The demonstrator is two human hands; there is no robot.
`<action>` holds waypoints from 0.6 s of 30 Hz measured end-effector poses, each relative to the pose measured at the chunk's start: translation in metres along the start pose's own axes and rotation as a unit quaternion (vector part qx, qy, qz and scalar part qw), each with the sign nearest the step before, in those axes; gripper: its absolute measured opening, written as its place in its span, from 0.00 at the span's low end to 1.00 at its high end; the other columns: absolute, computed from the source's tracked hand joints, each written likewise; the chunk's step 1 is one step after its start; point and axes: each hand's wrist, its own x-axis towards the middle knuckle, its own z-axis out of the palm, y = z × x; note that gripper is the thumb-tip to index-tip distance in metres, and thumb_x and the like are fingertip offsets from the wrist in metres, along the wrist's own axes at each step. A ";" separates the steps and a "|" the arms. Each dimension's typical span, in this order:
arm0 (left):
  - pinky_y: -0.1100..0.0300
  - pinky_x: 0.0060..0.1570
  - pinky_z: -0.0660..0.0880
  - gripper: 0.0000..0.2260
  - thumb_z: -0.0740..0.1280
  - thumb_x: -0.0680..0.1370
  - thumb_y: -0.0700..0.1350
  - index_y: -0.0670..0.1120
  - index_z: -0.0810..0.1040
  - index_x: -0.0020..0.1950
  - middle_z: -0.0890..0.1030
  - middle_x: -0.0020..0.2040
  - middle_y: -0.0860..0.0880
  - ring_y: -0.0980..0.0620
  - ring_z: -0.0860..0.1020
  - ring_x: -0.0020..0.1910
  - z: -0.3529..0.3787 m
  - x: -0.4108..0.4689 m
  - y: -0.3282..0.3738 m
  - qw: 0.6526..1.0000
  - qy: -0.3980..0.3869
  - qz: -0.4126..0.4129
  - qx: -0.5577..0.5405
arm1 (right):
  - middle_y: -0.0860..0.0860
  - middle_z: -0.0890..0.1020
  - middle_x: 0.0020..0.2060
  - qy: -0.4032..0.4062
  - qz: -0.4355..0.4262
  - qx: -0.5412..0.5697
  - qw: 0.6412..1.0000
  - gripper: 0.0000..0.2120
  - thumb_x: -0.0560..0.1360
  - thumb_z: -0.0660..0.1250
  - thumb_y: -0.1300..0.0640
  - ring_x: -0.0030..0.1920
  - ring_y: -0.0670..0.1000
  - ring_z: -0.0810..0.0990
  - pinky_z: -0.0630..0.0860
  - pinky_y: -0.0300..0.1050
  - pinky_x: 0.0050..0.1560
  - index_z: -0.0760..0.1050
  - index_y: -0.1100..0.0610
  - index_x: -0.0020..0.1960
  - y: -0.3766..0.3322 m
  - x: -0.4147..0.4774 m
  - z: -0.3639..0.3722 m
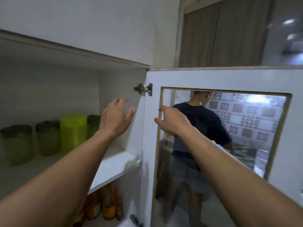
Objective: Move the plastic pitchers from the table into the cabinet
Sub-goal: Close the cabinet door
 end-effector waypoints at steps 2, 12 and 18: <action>0.46 0.63 0.70 0.19 0.60 0.80 0.55 0.50 0.71 0.69 0.74 0.67 0.45 0.43 0.72 0.65 0.007 0.008 0.033 1.000 -0.004 0.002 -0.025 | 0.57 0.79 0.65 0.035 0.008 -0.033 0.999 0.25 0.80 0.62 0.46 0.62 0.59 0.79 0.78 0.56 0.57 0.69 0.57 0.73 0.023 -0.015 -0.034; 0.51 0.53 0.72 0.19 0.59 0.80 0.56 0.53 0.69 0.70 0.71 0.70 0.48 0.46 0.78 0.56 0.054 0.039 0.208 0.986 -0.030 0.084 -0.139 | 0.57 0.75 0.66 0.190 0.093 -0.180 0.961 0.23 0.80 0.60 0.46 0.66 0.60 0.71 0.72 0.57 0.60 0.70 0.57 0.70 0.151 -0.076 -0.182; 0.46 0.63 0.71 0.21 0.56 0.81 0.56 0.51 0.67 0.73 0.68 0.73 0.46 0.44 0.73 0.66 0.082 0.057 0.305 0.981 -0.026 0.126 -0.143 | 0.60 0.72 0.69 0.248 0.125 -0.253 0.927 0.25 0.79 0.59 0.43 0.71 0.62 0.66 0.67 0.62 0.68 0.69 0.57 0.70 0.228 -0.097 -0.241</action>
